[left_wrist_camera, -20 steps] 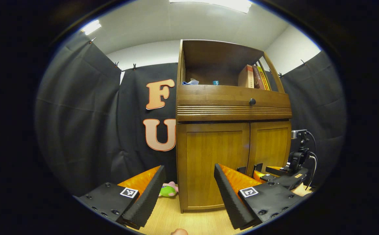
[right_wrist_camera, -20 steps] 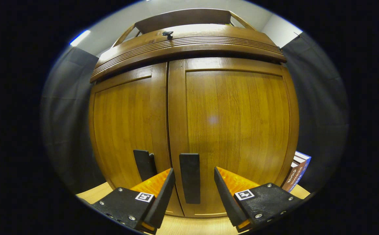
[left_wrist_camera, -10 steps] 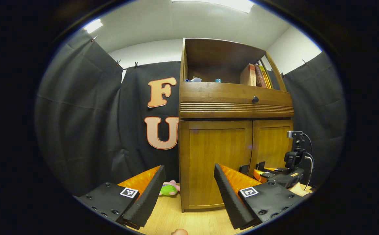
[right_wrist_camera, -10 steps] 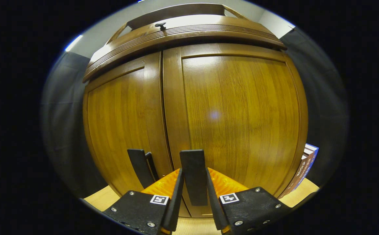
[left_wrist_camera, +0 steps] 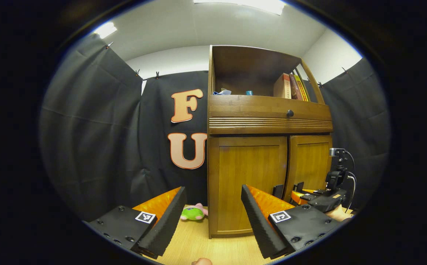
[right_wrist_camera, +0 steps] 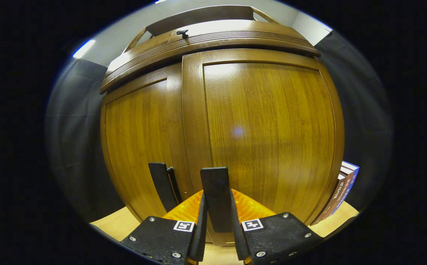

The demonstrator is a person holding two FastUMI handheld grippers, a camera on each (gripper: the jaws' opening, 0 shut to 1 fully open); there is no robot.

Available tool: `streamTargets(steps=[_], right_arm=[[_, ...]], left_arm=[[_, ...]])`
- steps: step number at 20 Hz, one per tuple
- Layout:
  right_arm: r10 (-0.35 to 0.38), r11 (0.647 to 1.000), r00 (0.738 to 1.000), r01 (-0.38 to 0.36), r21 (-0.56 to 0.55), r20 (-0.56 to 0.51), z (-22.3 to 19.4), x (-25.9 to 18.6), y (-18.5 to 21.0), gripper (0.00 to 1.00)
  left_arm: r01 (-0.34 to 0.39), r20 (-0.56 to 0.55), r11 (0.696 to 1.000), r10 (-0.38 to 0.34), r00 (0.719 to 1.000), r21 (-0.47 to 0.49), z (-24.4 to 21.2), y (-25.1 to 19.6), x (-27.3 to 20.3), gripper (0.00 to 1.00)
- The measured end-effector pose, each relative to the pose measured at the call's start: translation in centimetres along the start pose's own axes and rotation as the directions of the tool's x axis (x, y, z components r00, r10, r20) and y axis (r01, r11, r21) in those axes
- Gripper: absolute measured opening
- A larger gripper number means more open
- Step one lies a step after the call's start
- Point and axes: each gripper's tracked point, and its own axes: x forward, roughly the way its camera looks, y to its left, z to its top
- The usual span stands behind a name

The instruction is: Open the right door of the double-door shoe cabinet with the right hand, and open the left door with the left hand.

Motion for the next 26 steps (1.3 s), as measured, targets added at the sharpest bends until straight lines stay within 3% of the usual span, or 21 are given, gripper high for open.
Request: streamTargets(steps=[1, 13, 26], right_arm=[[0.008, 1.0, 1.0, -0.008, 0.002, 0.0, -0.1, -0.6, 0.0, 0.33], [0.094, 0.996, 0.995, -0.094, -0.012, 0.017, 0.0, -8.5, -1.7, 0.31], [0.07, 0.998, 0.997, -0.07, -0.003, 0.013, 0.4, -14.9, -5.6, 0.31]], left_arm=[[-0.002, -0.002, 1.0, 0.002, 1.0, 0.0, -0.1, 0.0, -0.1, 0.96], [-0.009, -0.023, 1.0, 0.009, 1.0, -0.008, -0.7, -0.2, -0.5, 0.96], [0.052, -0.007, 0.999, -0.052, 0.999, -0.013, 0.0, -3.3, -1.6, 0.96]])
